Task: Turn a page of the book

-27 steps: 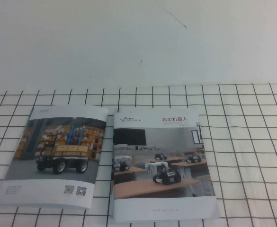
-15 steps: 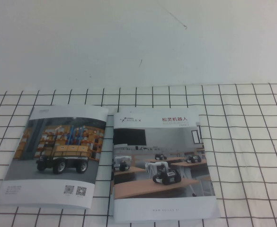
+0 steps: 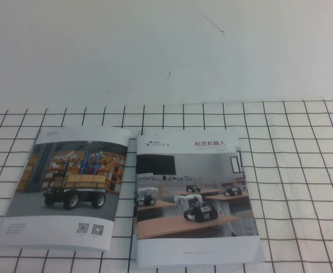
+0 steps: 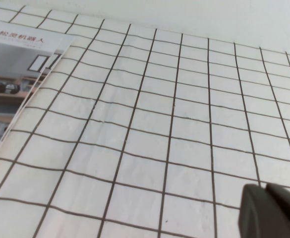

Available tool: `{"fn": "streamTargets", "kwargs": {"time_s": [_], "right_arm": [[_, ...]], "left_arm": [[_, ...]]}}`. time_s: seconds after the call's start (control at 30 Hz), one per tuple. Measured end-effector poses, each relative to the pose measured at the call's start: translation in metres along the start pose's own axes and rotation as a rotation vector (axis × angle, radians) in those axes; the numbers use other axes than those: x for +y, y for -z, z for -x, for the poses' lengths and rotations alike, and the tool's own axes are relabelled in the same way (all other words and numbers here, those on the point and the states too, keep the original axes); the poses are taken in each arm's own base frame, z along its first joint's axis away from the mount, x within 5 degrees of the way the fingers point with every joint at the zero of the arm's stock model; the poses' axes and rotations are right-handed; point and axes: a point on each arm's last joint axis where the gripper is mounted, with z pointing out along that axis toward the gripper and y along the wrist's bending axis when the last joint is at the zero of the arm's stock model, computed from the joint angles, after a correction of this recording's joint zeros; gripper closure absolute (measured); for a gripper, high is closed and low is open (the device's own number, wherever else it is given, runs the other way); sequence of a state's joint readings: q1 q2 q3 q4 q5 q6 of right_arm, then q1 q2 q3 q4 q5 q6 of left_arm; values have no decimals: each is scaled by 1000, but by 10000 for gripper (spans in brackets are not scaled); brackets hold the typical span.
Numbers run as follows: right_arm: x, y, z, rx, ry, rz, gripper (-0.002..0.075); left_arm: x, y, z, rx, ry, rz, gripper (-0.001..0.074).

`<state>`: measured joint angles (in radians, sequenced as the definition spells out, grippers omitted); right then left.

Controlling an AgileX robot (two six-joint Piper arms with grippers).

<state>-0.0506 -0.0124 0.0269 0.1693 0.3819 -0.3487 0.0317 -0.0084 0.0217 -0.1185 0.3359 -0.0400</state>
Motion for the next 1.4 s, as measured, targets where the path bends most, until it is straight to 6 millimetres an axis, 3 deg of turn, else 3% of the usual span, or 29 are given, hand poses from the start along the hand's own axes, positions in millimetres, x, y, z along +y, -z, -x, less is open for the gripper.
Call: {"fn": "streamTargets", "kwargs": {"time_s": [0.6, 0.8, 0.97, 1.23, 1.4], "right_arm": [[0, 0, 2, -21, -17, 1, 725], [-6, 2, 18, -201, -27, -63, 726], [-10, 6, 30, -343, -75, -105, 726], [-16, 12, 43, -479, 113, -211, 726], [-22, 23, 56, -661, 106, -301, 726]], "left_arm": [[0, 0, 9, -114, -20, 2, 737], [0, 1, 16, -197, -12, -4, 737], [-1, 5, 31, -364, 108, -34, 737], [0, 11, 43, -505, 145, -42, 737], [0, 14, 49, -583, 197, -58, 737]]}}
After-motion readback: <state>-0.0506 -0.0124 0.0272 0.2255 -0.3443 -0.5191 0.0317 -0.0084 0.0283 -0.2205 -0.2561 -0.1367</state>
